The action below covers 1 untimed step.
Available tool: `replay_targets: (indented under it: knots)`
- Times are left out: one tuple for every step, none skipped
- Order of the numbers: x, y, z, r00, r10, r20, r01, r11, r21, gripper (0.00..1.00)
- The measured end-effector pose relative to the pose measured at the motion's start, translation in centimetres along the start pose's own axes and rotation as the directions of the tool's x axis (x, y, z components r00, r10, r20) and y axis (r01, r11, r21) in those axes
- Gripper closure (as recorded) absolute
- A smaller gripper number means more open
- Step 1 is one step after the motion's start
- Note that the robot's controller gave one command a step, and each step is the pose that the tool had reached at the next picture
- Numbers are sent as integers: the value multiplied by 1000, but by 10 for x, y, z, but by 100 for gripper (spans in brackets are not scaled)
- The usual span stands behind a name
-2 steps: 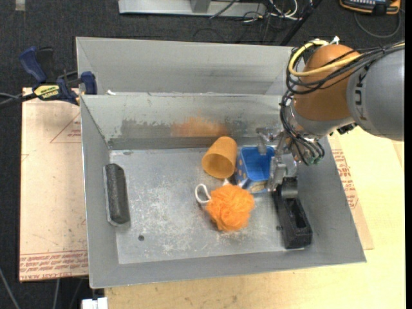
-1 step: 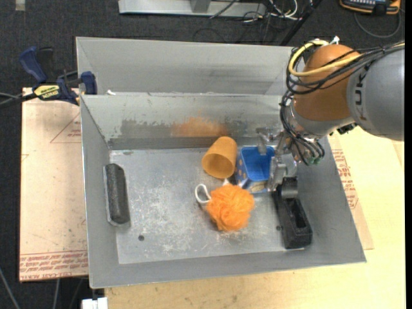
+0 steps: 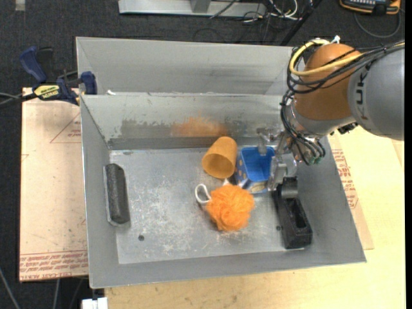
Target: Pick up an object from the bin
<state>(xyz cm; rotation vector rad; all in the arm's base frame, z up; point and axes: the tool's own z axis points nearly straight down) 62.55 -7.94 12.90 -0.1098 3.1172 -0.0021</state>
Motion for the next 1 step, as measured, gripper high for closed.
replay_targets:
  knots:
    - [1, 0, -14, 1000, 0, -3, 0, 1000, 0, 100]
